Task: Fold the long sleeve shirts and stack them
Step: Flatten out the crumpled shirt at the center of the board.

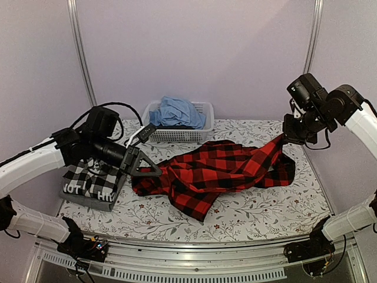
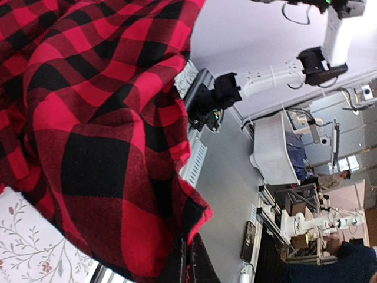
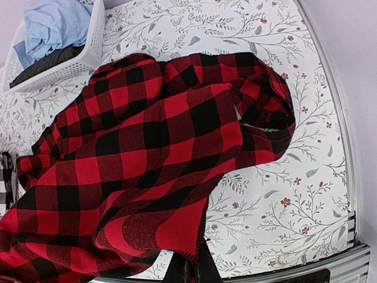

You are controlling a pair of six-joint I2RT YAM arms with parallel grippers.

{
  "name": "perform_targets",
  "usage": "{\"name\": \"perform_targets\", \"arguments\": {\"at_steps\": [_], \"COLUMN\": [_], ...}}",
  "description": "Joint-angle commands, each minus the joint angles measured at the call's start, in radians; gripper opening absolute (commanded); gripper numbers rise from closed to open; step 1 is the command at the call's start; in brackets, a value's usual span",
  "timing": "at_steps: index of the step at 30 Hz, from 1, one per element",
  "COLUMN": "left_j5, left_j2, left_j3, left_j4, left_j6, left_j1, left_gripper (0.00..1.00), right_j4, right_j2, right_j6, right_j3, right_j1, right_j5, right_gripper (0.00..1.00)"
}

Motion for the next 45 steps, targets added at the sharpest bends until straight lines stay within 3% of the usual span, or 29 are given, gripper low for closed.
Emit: {"name": "perform_targets", "arguments": {"at_steps": [1, 7, 10, 11, 12, 13, 16, 18, 21, 25, 32, 38, 45], "left_j5": [0.118, 0.057, 0.009, -0.016, -0.052, -0.102, -0.226, -0.290, -0.373, -0.468, -0.614, -0.616, -0.622], "left_j2": [-0.027, -0.035, -0.046, -0.048, -0.046, -0.040, -0.006, 0.026, 0.094, 0.265, 0.551, 0.752, 0.923], "left_j3": [-0.017, -0.120, -0.188, -0.196, -0.194, -0.182, -0.120, -0.072, -0.016, 0.037, 0.152, 0.232, 0.309], "left_j4": [-0.032, -0.081, -0.102, -0.115, -0.131, -0.150, -0.191, -0.188, -0.112, 0.041, 0.283, 0.431, 0.471], "left_j6": [-0.014, -0.047, -0.070, -0.076, -0.079, -0.076, -0.070, -0.075, -0.085, -0.089, -0.107, -0.118, -0.141], "left_j1": [-0.064, -0.152, -0.160, -0.160, -0.159, -0.157, -0.123, -0.071, 0.002, 0.034, 0.051, 0.057, 0.081], "left_gripper": [0.00, 0.00, 0.12, 0.22, 0.34, 0.39, 0.58, 0.58, 0.54, 0.48, 0.39, 0.38, 0.35], "right_j4": [-0.064, -0.017, 0.058, 0.078, 0.100, 0.112, 0.135, 0.162, 0.280, 0.522, 0.834, 0.934, 0.997], "right_j2": [-0.049, -0.129, -0.201, -0.220, -0.244, -0.258, -0.257, -0.216, -0.139, -0.019, 0.268, 0.520, 0.668], "right_j6": [-0.056, -0.057, -0.002, 0.013, 0.027, 0.036, 0.039, 0.023, -0.026, -0.116, -0.177, -0.167, -0.144], "right_j3": [-0.002, -0.262, -0.448, -0.500, -0.539, -0.562, -0.538, -0.481, -0.427, -0.448, -0.392, -0.315, -0.269], "right_j1": [-0.005, 0.064, 0.128, 0.142, 0.151, 0.159, 0.162, 0.161, 0.142, 0.013, -0.054, -0.135, -0.248], "right_j5": [-0.150, -0.363, -0.431, -0.453, -0.472, -0.475, -0.422, -0.335, -0.217, -0.206, -0.190, -0.205, -0.274], "right_gripper": [0.00, 0.00, 0.00, 0.00, 0.04, 0.08, 0.35, 0.52, 0.61, 0.59, 0.47, 0.42, 0.31]}}
